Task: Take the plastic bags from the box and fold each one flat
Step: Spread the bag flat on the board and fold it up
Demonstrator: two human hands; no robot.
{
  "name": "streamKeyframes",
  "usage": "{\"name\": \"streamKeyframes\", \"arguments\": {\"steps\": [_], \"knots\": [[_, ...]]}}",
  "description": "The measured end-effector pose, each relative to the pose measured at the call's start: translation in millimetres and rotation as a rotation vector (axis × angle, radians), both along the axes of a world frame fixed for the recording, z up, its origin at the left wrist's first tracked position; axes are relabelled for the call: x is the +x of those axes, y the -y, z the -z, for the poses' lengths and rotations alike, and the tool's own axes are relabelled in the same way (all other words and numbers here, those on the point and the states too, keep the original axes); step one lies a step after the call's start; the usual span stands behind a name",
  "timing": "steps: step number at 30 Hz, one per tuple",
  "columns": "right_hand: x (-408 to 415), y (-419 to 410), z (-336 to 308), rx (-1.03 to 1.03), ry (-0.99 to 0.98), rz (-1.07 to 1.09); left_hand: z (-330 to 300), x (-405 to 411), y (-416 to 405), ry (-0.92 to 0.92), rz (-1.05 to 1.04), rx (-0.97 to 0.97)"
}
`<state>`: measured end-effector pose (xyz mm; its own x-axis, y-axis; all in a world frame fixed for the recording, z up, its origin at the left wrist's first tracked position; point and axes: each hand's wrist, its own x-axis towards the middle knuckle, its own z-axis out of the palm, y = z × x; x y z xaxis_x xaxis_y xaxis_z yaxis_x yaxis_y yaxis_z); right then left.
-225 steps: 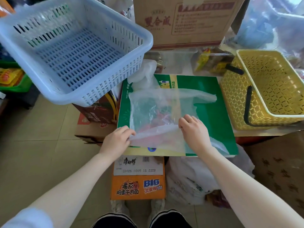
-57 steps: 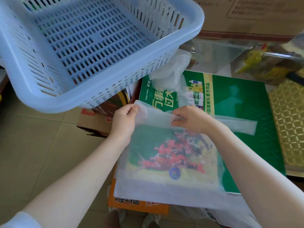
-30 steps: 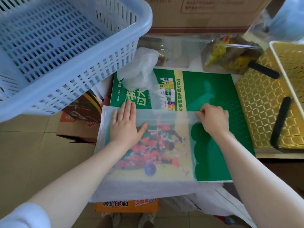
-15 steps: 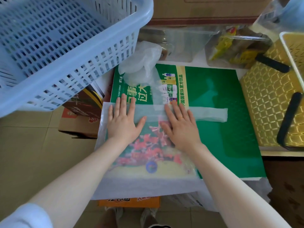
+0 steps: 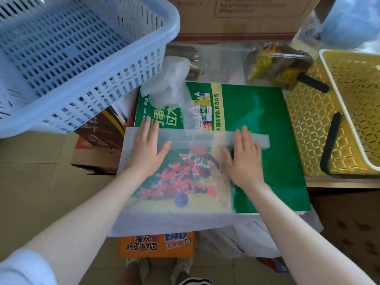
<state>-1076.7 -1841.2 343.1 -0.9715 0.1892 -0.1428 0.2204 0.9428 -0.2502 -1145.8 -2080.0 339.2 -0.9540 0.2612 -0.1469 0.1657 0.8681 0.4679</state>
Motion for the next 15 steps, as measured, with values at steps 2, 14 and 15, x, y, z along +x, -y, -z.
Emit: {"name": "streamKeyframes", "arguments": {"steps": [2, 14, 15], "knots": [[12, 30, -8, -0.054, -0.056, -0.201, -4, 18, 8, -0.037, -0.001, 0.033], [58, 92, 9, -0.02, 0.075, -0.474, 5, 134, 80, 0.195, -0.491, 0.229], [57, 93, 9, -0.026, 0.078, -0.469, 4, 138, 81, 0.241, -0.532, 0.236]]}}
